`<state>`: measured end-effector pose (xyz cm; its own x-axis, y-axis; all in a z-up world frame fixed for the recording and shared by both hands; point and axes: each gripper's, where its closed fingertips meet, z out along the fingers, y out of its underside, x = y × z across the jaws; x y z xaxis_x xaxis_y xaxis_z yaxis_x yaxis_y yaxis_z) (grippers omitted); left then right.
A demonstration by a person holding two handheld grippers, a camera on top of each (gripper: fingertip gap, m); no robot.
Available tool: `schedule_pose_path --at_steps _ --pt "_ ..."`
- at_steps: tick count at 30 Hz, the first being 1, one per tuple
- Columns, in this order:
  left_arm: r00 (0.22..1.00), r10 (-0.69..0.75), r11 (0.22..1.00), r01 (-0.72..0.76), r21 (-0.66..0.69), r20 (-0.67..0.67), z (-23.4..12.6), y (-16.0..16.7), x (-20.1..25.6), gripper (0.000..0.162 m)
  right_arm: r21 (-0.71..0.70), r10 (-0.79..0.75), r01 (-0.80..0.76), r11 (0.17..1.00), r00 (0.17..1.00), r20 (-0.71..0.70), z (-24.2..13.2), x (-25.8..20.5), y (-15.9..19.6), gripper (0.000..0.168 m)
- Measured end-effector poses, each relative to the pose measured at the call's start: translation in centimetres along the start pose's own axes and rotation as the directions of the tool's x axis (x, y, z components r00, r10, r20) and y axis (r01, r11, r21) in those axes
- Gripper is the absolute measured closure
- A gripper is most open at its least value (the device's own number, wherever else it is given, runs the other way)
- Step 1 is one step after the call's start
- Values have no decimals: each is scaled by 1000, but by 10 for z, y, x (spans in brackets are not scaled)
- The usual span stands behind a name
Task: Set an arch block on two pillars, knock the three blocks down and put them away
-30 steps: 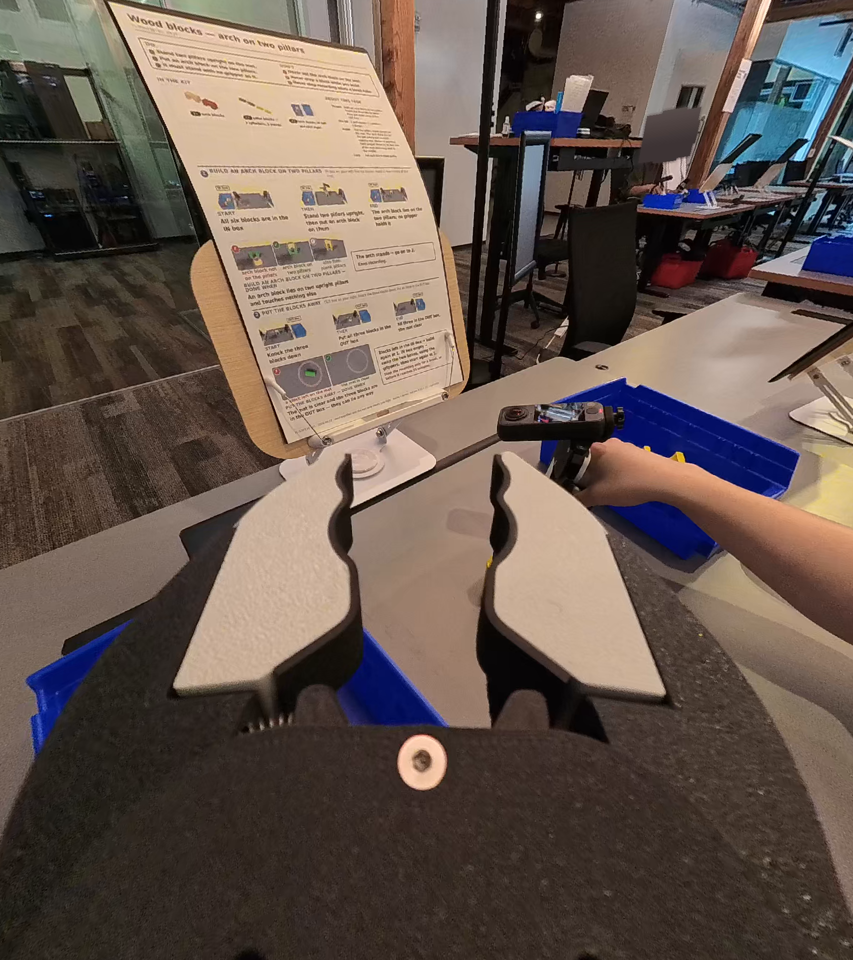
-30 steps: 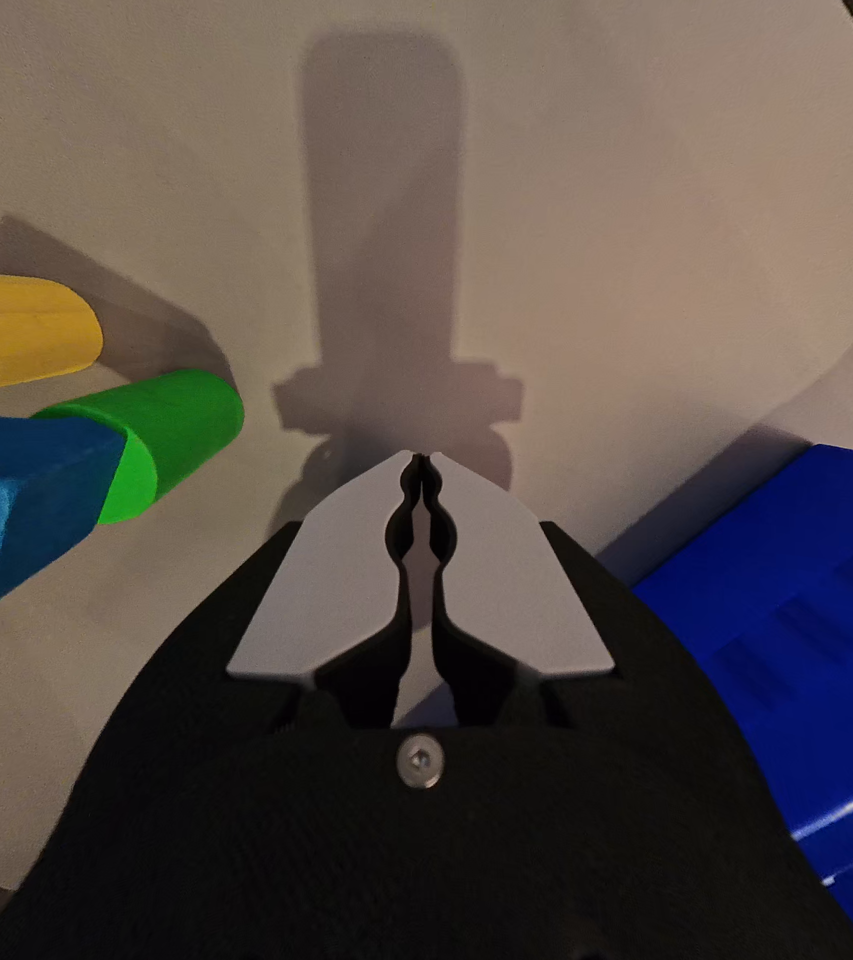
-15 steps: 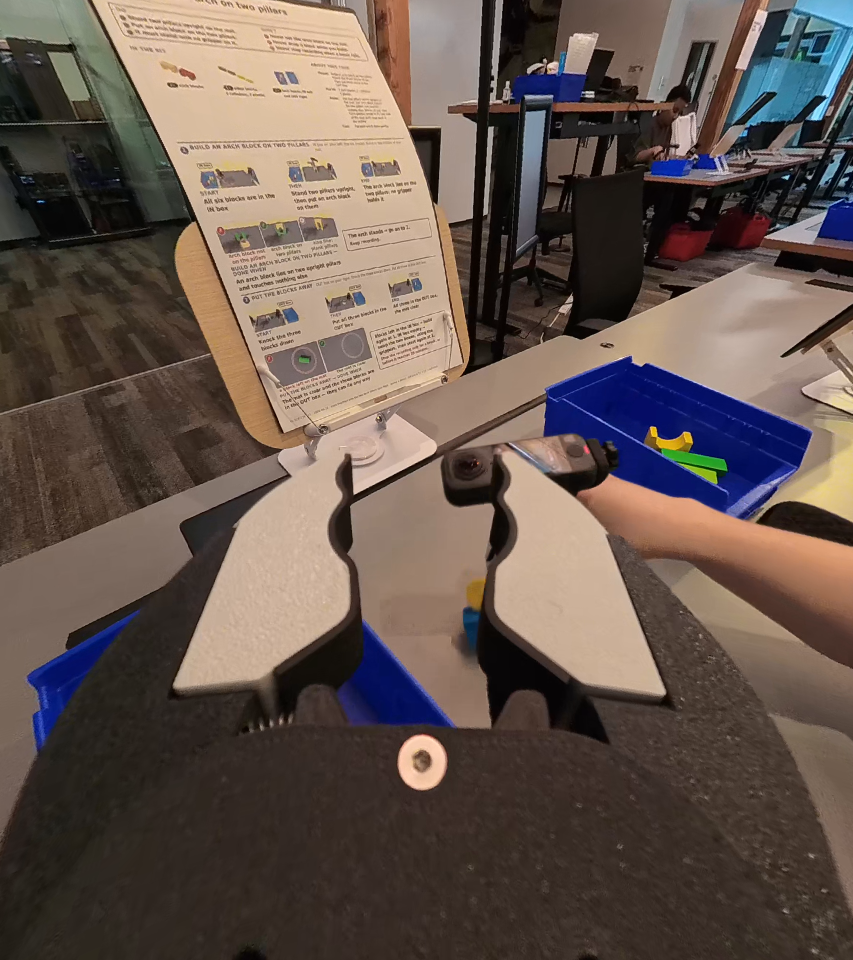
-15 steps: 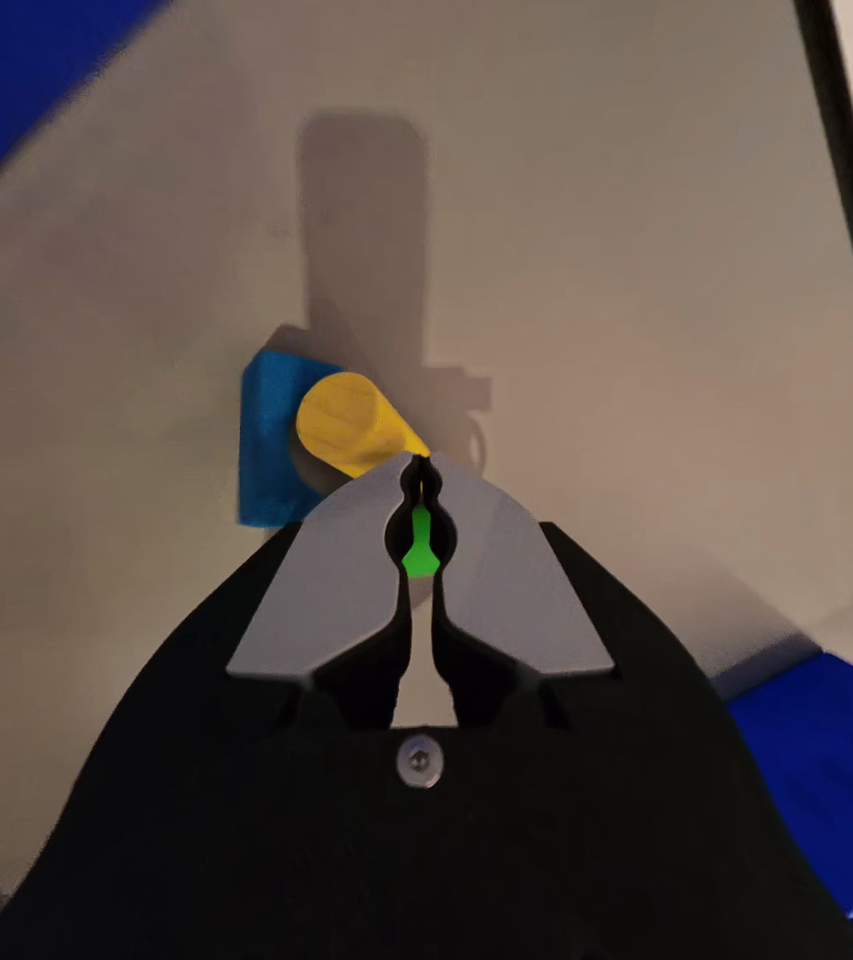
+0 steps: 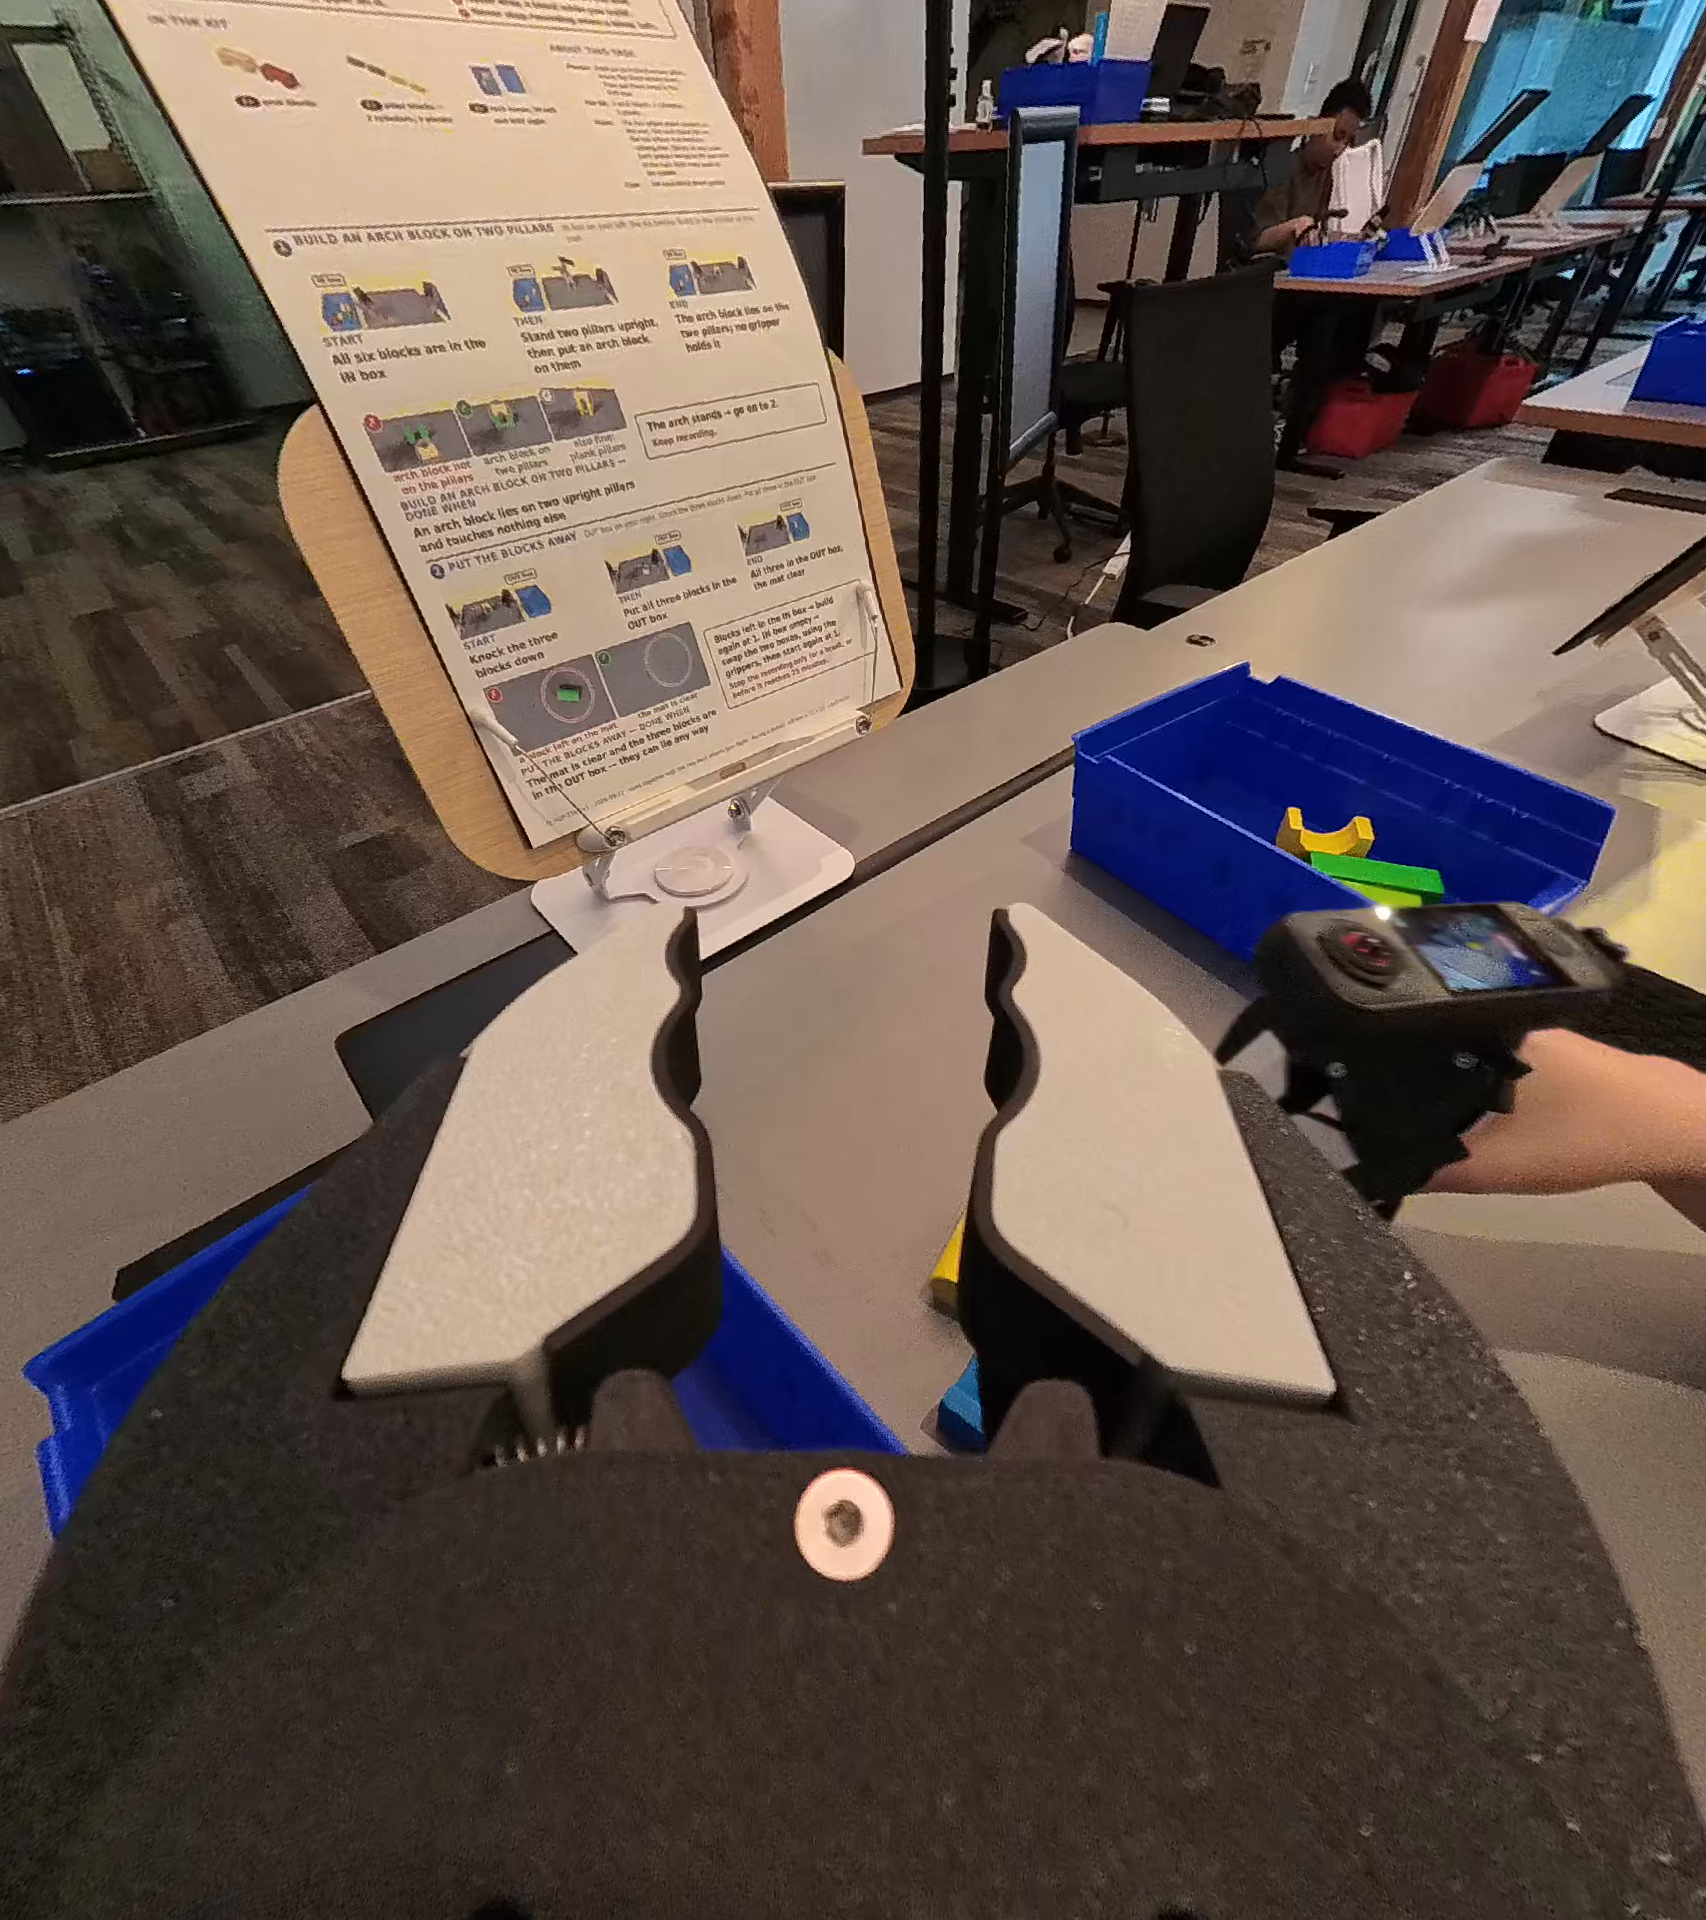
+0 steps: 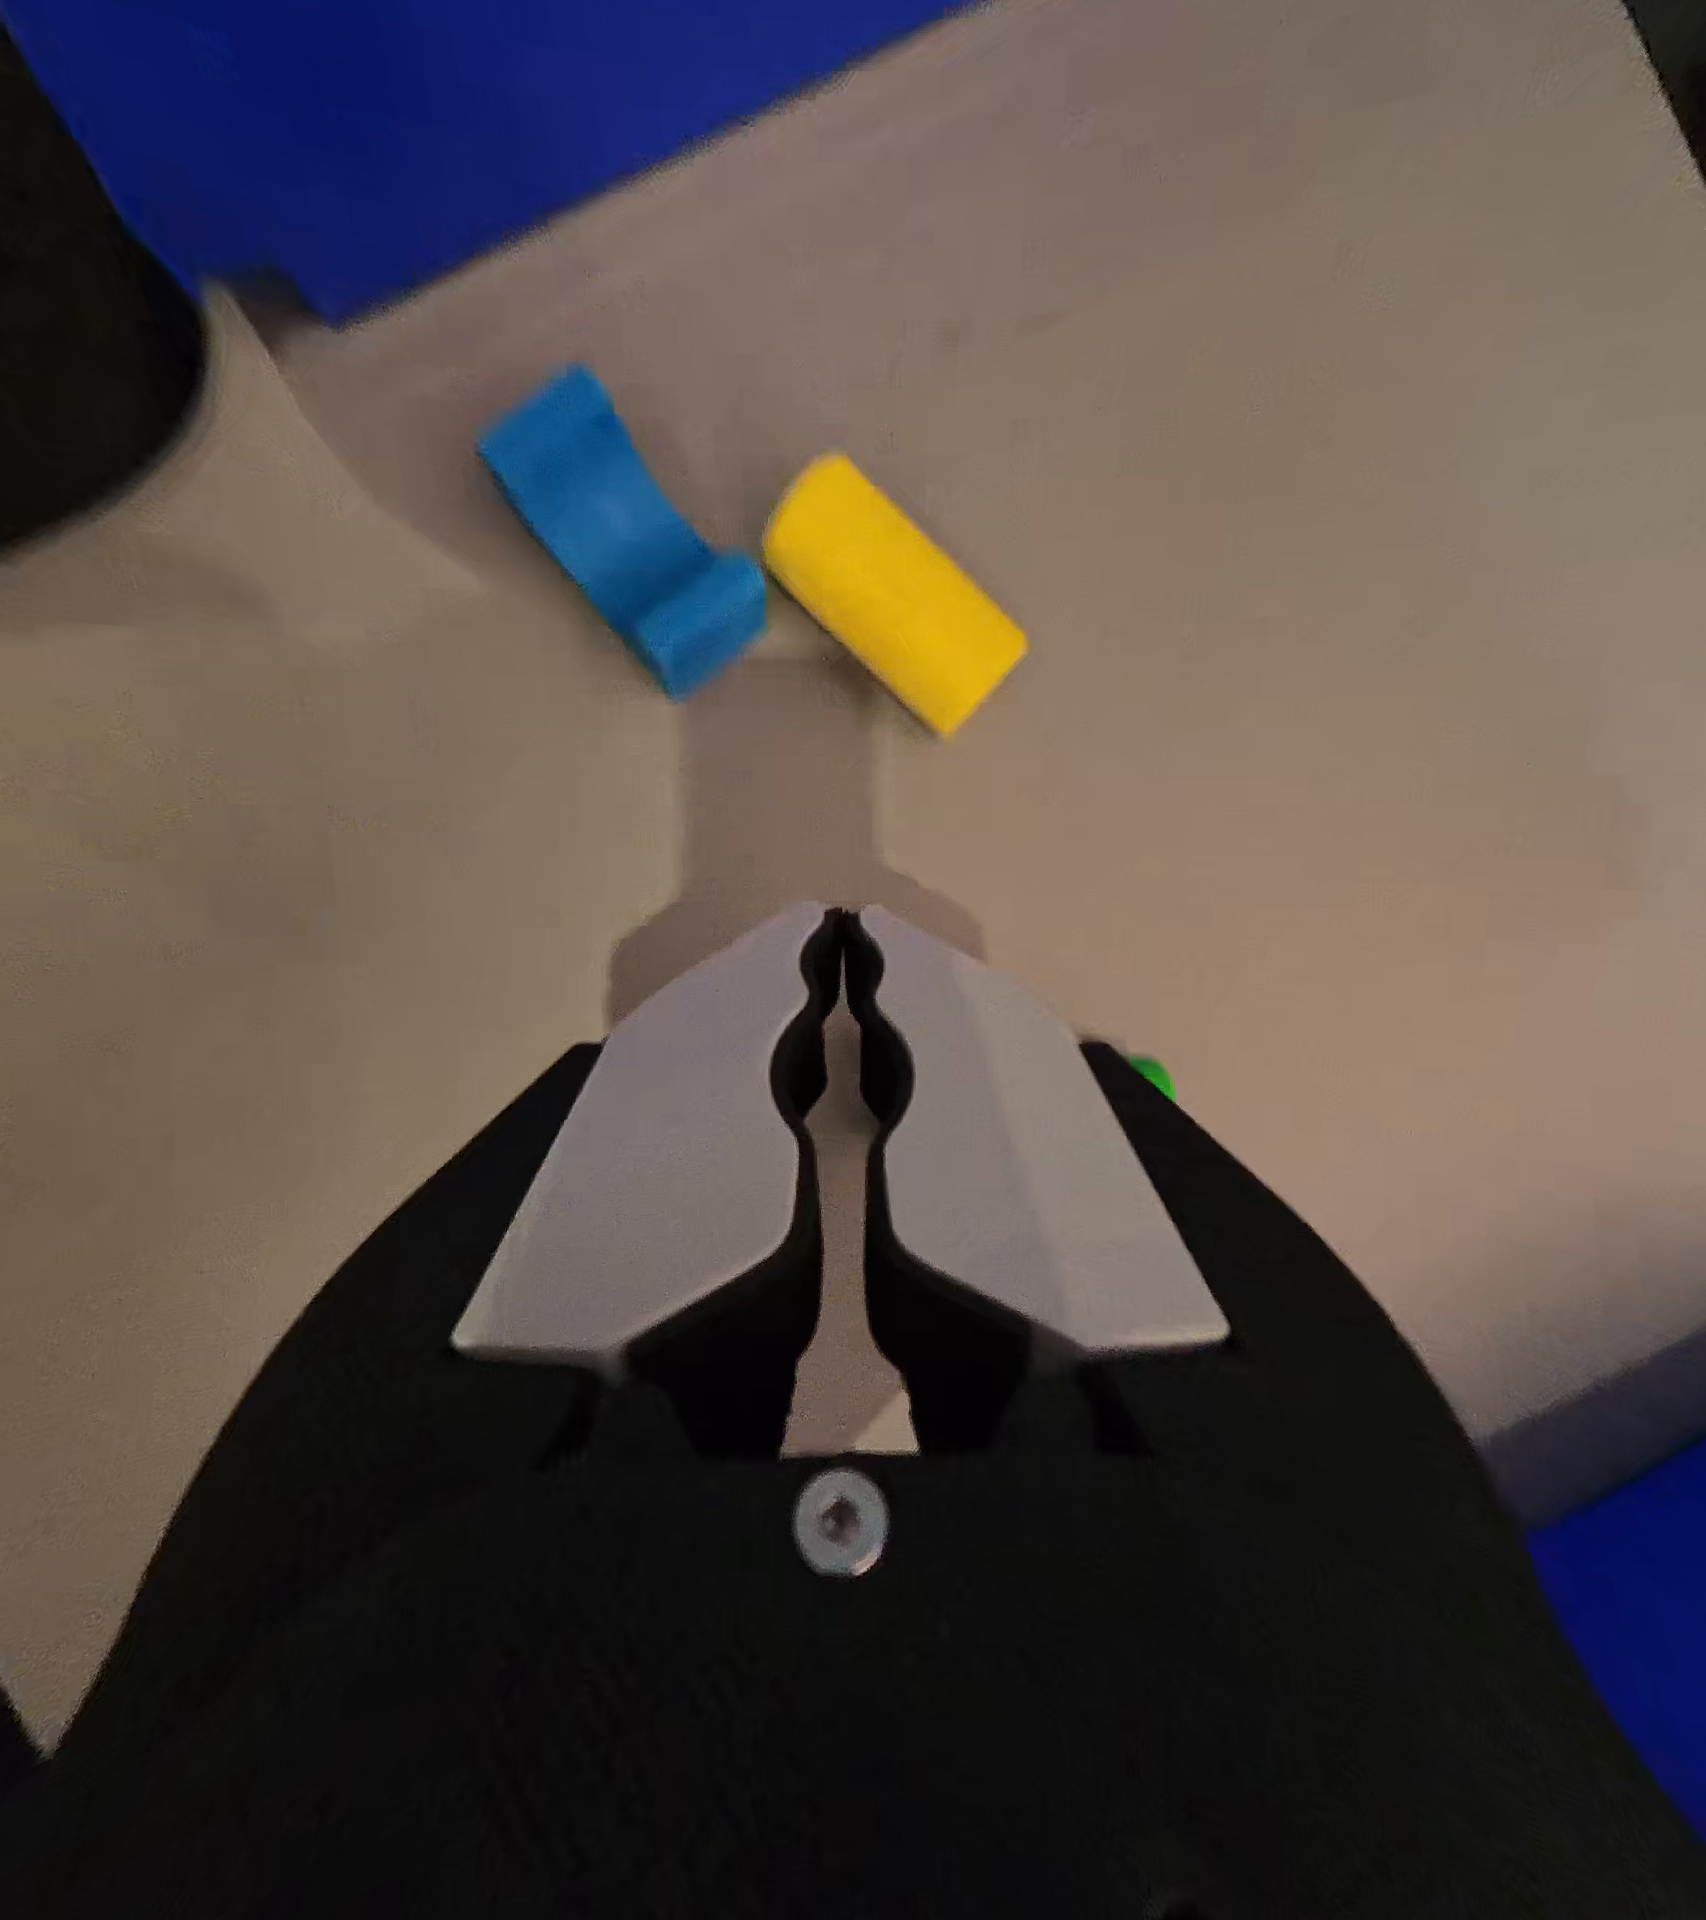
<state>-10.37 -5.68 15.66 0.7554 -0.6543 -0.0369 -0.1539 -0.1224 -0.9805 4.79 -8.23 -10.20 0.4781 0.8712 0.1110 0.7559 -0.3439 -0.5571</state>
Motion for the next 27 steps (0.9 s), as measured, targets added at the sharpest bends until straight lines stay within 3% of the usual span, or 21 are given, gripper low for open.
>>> schedule_pose_path --at_steps 4,5,6,9,12,17,20,23,27 --pt "1000 19 1000 -20 -13 -5 5 1 7 109 26 41 -39 999 995 -87 -21 15 44 166" --pt "1000 25 999 -25 -22 -7 7 2 9 108 27 75 -74 997 994 -76 -25 18 52 148" --pt "1000 30 999 -30 -32 -9 9 4 11 108 19 112 -111 994 991 -70 -28 23 59 141" --pt "999 51 997 -51 -57 -11 13 7 16 107 7 164 -164 986 984 -72 -30 31 77 128" --pt "998 65 997 -66 -49 -18 14 5 22 107 -71 169 -182 981 973 -160 -24 41 100 114" --pt "997 62 998 -63 -18 -48 16 0 29 106 -118 152 -184 976 959 -241 -24 49 121 112" --pt "997 59 998 -61 -33 -48 16 2 28 106 -59 212 -231 971 950 -231 -27 50 124 112" --pt "997 57 998 -58 -27 -45 15 1 27 106 -2 286 -301 954 907 -308 -45 55 128 112" --pt "997 58 998 -59 -19 -47 13 0 28 106 -71 430 -461 884 865 -260 -40 44 140 113"
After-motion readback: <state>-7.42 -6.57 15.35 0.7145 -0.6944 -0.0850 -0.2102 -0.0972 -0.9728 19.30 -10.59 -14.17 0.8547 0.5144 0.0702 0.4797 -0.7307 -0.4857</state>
